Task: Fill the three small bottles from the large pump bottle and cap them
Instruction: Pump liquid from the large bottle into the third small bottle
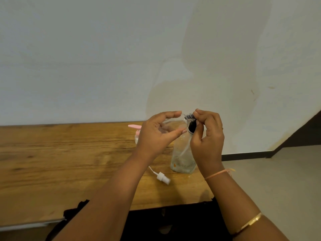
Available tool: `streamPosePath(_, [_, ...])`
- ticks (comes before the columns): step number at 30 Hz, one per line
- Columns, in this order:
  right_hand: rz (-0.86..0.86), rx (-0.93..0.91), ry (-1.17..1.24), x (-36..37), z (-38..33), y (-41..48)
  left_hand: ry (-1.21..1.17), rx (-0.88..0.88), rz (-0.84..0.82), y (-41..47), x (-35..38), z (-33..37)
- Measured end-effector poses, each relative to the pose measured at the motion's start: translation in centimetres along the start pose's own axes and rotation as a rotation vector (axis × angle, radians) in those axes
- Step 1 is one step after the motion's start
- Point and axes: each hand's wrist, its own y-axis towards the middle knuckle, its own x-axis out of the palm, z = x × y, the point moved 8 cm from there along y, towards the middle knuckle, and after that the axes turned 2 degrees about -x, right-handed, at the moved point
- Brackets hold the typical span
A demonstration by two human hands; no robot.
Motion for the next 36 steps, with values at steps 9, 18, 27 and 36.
streamPosePath(9, [0.029, 0.044, 0.049, -1.1, -0.8, 0.6, 0.024, 0.075, 0.009, -0.3, -0.2, 1.4])
streamPosePath(18, [-0.047, 0.040, 0.058, -0.1, 0.7, 0.3, -0.049, -0.032, -0.004, -0.1, 0.1, -0.4])
streamPosePath(27, [0.025, 0.042, 0.069, -1.1, -0.7, 0.4, 0.024, 0.072, 0.009, -0.5, 0.0, 1.5])
streamPosePath(36, [-0.025, -0.035, -0.029, 0.0, -0.2, 0.3, 0.001, -0.019, -0.008, -0.2, 0.1, 0.1])
